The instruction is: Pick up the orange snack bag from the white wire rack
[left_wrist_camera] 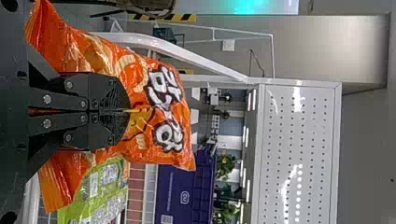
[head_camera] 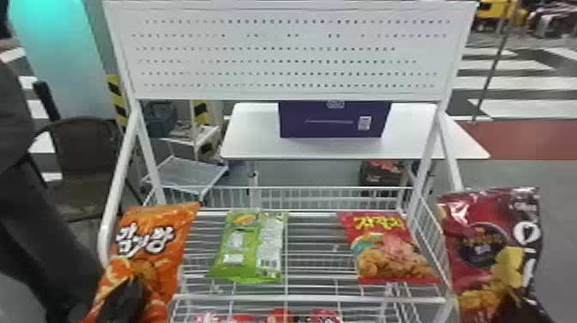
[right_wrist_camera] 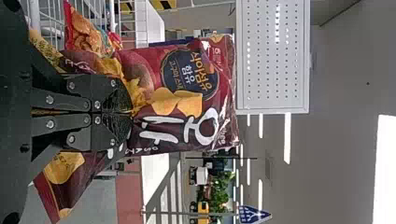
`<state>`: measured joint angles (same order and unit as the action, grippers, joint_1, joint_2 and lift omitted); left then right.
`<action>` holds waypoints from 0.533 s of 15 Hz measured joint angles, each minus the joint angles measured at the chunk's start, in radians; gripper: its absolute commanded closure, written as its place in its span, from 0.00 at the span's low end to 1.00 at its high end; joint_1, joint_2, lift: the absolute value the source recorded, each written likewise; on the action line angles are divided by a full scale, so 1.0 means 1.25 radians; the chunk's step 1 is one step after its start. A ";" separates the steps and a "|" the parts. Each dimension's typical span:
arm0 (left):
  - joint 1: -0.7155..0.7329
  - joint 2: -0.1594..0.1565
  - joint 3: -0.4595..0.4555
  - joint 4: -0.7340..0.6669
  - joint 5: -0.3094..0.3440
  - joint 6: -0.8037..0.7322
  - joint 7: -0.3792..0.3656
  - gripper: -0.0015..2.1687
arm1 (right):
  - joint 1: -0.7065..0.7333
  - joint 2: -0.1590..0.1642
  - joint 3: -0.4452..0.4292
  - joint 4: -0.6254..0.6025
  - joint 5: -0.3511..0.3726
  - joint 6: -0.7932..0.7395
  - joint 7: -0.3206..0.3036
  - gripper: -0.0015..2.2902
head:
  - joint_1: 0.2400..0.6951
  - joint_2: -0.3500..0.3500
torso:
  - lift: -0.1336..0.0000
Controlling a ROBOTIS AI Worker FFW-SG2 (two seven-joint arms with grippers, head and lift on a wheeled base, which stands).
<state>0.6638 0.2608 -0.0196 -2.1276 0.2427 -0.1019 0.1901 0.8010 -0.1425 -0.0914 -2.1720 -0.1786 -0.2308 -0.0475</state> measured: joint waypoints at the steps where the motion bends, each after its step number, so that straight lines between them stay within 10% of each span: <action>1: 0.000 0.000 -0.001 0.000 -0.001 0.000 0.000 0.95 | 0.000 -0.001 0.000 0.000 0.000 0.000 0.000 0.92 | 0.57 0.50 | 1.00; 8: 0.000 -0.001 -0.002 0.008 -0.003 0.000 -0.004 0.95 | 0.003 -0.003 0.000 0.000 -0.001 -0.002 0.000 0.92 | 0.57 0.50 | 1.00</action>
<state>0.6642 0.2592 -0.0220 -2.1177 0.2393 -0.1019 0.1855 0.8051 -0.1466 -0.0910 -2.1720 -0.1795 -0.2336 -0.0475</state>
